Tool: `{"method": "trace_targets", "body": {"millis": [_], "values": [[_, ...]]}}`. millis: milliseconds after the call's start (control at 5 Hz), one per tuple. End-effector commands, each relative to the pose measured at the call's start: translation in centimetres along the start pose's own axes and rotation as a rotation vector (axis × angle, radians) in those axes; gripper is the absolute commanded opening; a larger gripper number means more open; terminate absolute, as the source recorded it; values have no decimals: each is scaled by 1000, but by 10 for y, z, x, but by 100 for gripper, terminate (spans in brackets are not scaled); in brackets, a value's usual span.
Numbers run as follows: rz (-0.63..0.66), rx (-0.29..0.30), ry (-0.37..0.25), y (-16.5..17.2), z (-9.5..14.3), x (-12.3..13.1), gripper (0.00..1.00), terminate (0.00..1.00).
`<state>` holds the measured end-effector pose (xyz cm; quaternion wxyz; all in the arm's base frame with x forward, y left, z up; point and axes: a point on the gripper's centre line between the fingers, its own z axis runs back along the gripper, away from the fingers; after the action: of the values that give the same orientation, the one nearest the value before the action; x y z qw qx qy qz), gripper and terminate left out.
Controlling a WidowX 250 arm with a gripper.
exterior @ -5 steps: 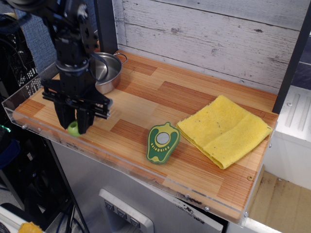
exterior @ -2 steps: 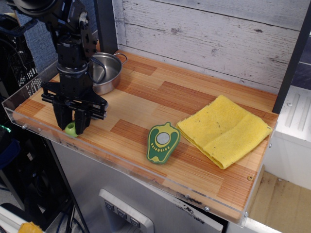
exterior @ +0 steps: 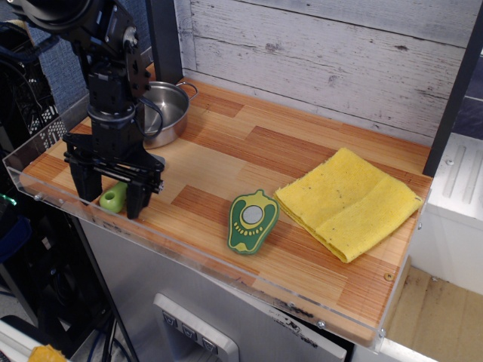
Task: Move the spatula to bottom left of table
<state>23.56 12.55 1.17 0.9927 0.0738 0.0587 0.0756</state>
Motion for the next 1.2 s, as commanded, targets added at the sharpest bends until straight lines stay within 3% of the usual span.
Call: {"method": "trace_targets", "body": {"millis": [0,200,600,800,1000], "values": [[-19,30,-205,-3,60,-16,100,0],[-8,-21,-240,-5,90,-21,100,0],[-108,-130,-210,-37,119,-3,100,0],[-144,-129,-207,-44,123,0,100,0],[-102,-39,-180,-36,126,-4,100,0]]}}
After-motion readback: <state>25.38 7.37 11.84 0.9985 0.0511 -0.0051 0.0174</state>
